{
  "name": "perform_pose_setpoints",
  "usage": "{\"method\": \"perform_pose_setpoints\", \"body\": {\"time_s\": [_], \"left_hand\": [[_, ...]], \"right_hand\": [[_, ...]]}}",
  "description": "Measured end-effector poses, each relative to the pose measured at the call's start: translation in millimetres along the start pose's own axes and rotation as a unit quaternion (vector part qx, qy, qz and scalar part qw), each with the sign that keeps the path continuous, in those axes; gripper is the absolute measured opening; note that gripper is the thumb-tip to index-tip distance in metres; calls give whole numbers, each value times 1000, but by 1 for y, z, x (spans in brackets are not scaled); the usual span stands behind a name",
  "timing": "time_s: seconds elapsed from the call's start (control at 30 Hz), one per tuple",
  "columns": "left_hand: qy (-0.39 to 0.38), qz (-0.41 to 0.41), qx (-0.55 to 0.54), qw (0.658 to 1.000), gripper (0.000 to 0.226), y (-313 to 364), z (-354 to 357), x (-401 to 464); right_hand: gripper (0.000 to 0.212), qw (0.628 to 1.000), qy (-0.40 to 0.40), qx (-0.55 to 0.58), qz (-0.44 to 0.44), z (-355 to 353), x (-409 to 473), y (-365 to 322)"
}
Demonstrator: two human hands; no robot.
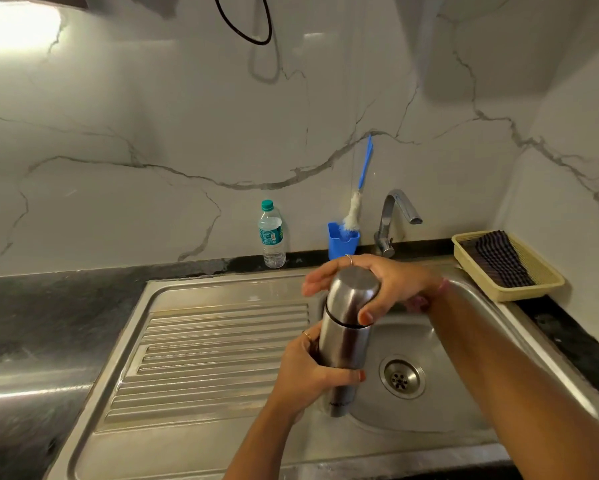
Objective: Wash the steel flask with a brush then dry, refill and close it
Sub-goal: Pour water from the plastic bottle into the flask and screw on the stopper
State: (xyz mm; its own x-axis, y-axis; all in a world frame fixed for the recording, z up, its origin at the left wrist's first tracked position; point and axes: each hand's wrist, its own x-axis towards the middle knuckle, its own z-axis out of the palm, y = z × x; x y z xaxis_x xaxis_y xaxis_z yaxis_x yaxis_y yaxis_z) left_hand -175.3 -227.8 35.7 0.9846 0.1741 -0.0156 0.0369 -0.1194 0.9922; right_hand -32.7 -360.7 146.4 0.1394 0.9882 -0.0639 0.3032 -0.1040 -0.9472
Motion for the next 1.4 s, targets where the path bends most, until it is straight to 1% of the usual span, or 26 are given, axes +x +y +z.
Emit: {"method": "perform_pose_setpoints", "body": {"time_s": [0.07,0.1,0.13,0.17,0.23,0.27,0.3,0.33,0.37,0.43,0.47,0.5,0.53,0.6,0.67,0.73,0.77,0.8,0.9,0.93,1.03,1.13,1.23,1.33,1.4], "left_hand": [[13,-2,-11,1000,58,0,3,-1],[27,-4,-18,999,59,-1,4,-2],[45,-9,-26,999,60,-2,5,-1],[62,-13,-33,997,61,-3,6,0],[81,-17,-32,996,62,-5,5,3],[80,-14,-27,996,62,-5,4,3],[74,-13,-23,997,61,-5,3,4],[68,-13,-24,997,60,-5,2,4],[59,-13,-31,998,59,-6,1,3],[41,-12,-51,998,58,-3,-3,2],[30,-10,-58,998,58,-1,-5,2],[15,-9,-60,998,59,1,-7,3],[-2,-6,-56,998,57,4,-9,4],[-41,1,-42,998,52,12,-11,5],[-81,0,-29,996,51,19,-11,5],[-109,-9,-24,994,51,23,-9,6],[-118,-11,-27,993,50,24,-8,6],[-123,-12,-27,992,49,24,-7,6],[-113,-8,-30,993,48,22,-6,7],[-104,-8,-30,994,47,20,-5,7],[-72,-7,-23,997,46,17,1,5],[-15,-9,9,1000,49,15,10,3],[16,-11,19,1000,48,15,17,1],[42,-13,26,999,54,13,20,1],[58,-15,38,998,60,10,21,2]], "right_hand": [[63,993,108,44,-21,12,-1,4],[58,984,167,65,-19,18,-2,7],[57,970,228,84,-15,26,-1,8],[60,949,298,102,-9,36,2,11],[59,885,446,132,-3,62,14,13],[56,855,499,140,-6,73,19,12],[55,840,524,142,-7,79,21,11],[60,847,514,137,-6,80,19,10],[71,877,464,127,2,74,12,8],[95,954,275,122,15,49,-7,8],[103,974,185,127,5,33,-16,12],[111,983,120,136,-13,19,-22,17],[118,986,78,147,-27,8,-24,21],[128,988,33,146,-33,-1,-17,20],[134,990,-6,130,-48,-1,-8,19],[132,990,-46,111,-75,2,0,18],[126,990,-51,101,-81,4,3,17],[115,991,-48,93,-86,7,5,16],[64,980,17,156,-120,18,4,21],[56,976,43,174,-126,24,3,22],[52,963,134,192,-135,32,0,26],[53,955,190,187,-130,35,1,28],[56,945,228,194,-134,40,1,32],[62,943,250,174,-133,44,1,30],[58,943,258,152,-143,45,0,27]]}}
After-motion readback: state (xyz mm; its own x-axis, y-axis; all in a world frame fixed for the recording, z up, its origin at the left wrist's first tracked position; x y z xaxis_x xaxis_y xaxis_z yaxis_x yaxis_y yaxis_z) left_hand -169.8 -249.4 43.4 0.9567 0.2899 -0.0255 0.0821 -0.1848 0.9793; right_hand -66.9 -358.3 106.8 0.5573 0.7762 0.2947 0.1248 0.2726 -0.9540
